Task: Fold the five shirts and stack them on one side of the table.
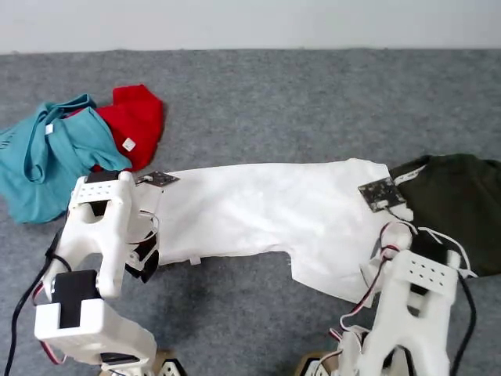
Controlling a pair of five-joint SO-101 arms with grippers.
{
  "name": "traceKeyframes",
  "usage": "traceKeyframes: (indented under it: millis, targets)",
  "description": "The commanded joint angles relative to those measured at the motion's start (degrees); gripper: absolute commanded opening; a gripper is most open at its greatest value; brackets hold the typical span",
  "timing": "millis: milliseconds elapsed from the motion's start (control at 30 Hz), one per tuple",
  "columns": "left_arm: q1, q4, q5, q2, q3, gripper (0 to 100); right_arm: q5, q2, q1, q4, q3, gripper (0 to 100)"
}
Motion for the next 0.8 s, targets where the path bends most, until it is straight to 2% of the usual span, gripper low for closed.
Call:
traceKeyframes:
  millis: [0,200,600,767]
  targets:
    - [0.26,0.26,0.18,-1.58,-0.13,8,-3.60,3.91,-4.70,-2.77,-3.43,1.1]
    - [0.26,0.26,0.18,-1.58,-0.13,8,-6.42,12.18,-8.04,-3.12,-14.07,1.1]
    - [0.26,0.26,0.18,-1.58,-0.13,8,-11.78,33.80,-8.92,-6.64,-33.41,1.1]
    - [0.26,0.26,0.18,-1.58,-0.04,8,-11.96,37.05,-9.54,-1.98,-38.07,1.5]
